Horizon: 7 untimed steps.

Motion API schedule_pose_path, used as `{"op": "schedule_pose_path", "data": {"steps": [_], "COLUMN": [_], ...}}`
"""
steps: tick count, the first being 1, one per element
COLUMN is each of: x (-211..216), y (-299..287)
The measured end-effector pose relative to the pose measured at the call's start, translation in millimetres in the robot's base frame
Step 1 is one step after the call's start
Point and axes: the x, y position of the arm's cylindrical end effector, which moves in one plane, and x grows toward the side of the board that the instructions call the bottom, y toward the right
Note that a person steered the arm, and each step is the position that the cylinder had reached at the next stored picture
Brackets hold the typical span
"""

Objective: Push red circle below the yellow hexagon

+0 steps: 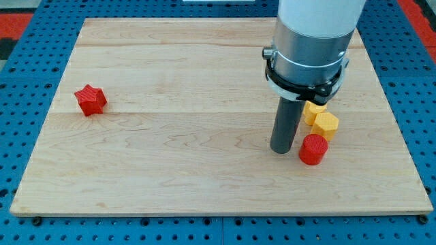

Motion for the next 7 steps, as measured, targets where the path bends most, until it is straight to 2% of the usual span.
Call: {"op": "schedule_pose_path", "data": {"steps": [3, 5, 6, 7], "x": [1.2, 10.5, -13.4, -56.2], "y": [31.6, -43.4, -83.5, -92.3]}}
